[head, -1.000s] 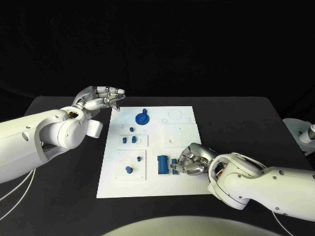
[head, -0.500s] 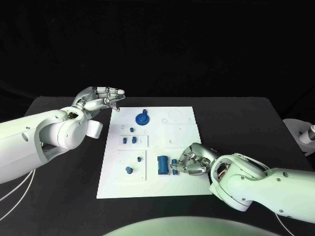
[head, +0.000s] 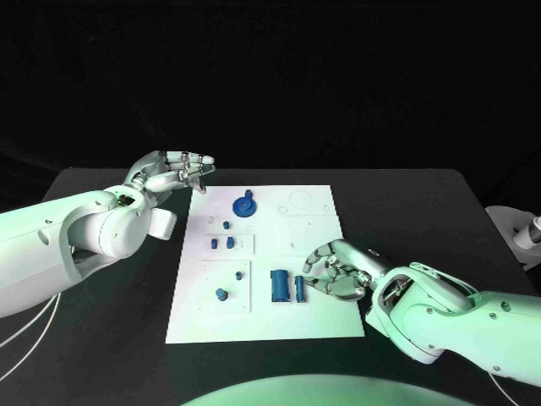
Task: Assemble the parts on the task board
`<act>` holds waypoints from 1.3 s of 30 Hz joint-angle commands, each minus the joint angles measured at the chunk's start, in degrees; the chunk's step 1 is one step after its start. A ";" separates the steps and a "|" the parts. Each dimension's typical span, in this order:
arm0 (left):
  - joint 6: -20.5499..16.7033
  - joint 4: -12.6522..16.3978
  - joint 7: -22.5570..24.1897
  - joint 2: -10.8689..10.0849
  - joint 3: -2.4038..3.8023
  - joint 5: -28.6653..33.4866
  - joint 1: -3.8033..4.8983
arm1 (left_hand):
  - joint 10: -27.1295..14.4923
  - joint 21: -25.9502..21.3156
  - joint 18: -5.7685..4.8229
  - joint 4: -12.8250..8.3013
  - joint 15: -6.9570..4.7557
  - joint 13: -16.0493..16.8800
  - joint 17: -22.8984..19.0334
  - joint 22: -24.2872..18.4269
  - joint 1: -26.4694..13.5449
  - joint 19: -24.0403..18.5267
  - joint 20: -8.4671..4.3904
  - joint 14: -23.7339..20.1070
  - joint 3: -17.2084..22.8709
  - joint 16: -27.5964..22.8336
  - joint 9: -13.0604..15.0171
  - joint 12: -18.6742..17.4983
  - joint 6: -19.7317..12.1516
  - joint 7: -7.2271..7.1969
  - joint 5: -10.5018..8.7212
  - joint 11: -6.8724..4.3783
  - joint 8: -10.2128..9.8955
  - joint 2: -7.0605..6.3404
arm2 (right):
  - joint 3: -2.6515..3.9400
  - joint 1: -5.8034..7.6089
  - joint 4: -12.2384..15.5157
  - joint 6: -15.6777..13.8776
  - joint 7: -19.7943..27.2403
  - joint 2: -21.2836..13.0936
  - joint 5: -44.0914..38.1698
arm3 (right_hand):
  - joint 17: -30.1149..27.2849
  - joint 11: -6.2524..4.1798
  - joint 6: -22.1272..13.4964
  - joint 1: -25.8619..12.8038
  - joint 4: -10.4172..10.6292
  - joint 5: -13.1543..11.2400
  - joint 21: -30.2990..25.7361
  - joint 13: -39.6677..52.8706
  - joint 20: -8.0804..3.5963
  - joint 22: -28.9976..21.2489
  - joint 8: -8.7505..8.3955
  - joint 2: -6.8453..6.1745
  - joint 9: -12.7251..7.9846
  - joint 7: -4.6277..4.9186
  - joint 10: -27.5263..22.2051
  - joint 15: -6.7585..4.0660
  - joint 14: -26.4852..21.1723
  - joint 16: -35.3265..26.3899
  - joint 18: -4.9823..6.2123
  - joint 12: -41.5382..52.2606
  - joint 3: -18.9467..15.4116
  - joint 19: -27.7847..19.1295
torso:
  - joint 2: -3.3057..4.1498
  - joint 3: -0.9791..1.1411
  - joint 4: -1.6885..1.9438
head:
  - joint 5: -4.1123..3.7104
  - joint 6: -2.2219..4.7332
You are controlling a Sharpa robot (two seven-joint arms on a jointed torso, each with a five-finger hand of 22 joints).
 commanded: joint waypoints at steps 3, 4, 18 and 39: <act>0.69 0.11 0.47 0.08 0.05 -0.12 0.04 | -0.41 0.15 0.31 0.13 -0.06 -0.09 -0.06 0.09 -0.63 -0.51 -0.04 -0.51 0.29 0.31 -0.10 0.26 -0.23 0.09 0.21 -0.14 0.19 -0.06 | -0.04 -0.40 -0.45 1.25 4.68 0.40 -3.65 | 13.11 0.96 0.29 3.19 -4.18 7.95 0.31 5.36 0.79 13.90 -2.04 0.53 -1.93 1.30 -0.24 0.82 5.52 0.24 -0.41 0.15 7.39 4.74 | 0.10 0.01 0.14 | -0.09 0.00; 0.69 0.10 0.48 0.09 0.05 -0.12 0.04 | -0.41 0.15 0.31 0.13 -0.06 -0.09 -0.06 0.09 -0.63 -0.51 -0.04 -0.51 0.29 0.31 -0.10 0.26 -0.23 0.09 0.21 -0.14 0.19 -0.06 | -0.05 -0.48 -0.57 1.62 4.70 0.52 -3.60 | 13.12 0.99 0.49 2.88 -4.58 8.53 0.34 5.36 0.94 13.91 -2.26 0.46 -2.19 1.31 -0.21 0.92 5.52 0.25 -0.42 0.18 8.35 4.74 | 0.10 0.00 0.14 | -0.08 -0.03; 0.70 0.09 0.43 0.07 0.05 -0.12 0.04 | -0.49 0.16 0.32 0.12 -0.05 -0.09 -0.08 0.10 -0.68 -0.53 -0.03 -0.53 0.36 0.35 -0.11 0.36 -0.28 0.08 0.22 -0.14 0.25 0.01 | -0.07 -1.01 -2.34 4.47 3.73 1.76 -3.18 | 13.15 1.28 2.20 -1.69 -10.13 11.83 0.53 5.34 1.30 13.92 -4.46 1.29 -4.65 1.60 0.00 1.14 5.52 0.26 -0.42 0.55 19.22 4.72 | 0.05 -0.03 0.10 | 0.10 -0.26; 0.69 0.05 0.35 0.02 0.05 -0.12 0.04 | -0.54 0.16 0.32 0.12 -0.04 -0.09 -0.10 0.10 -0.71 -0.55 -0.02 -0.55 0.40 0.38 -0.12 0.43 -0.32 0.09 0.23 -0.14 0.29 0.05 | -0.07 -1.05 -2.86 -2.98 4.38 2.24 -3.16 | 13.07 2.06 -0.02 -9.33 -9.09 -3.94 0.31 5.04 2.05 13.83 -6.74 -1.29 -6.14 2.32 -0.26 1.94 5.50 0.23 -0.38 0.40 10.57 4.61 | 0.04 -0.03 0.15 | 0.05 -0.10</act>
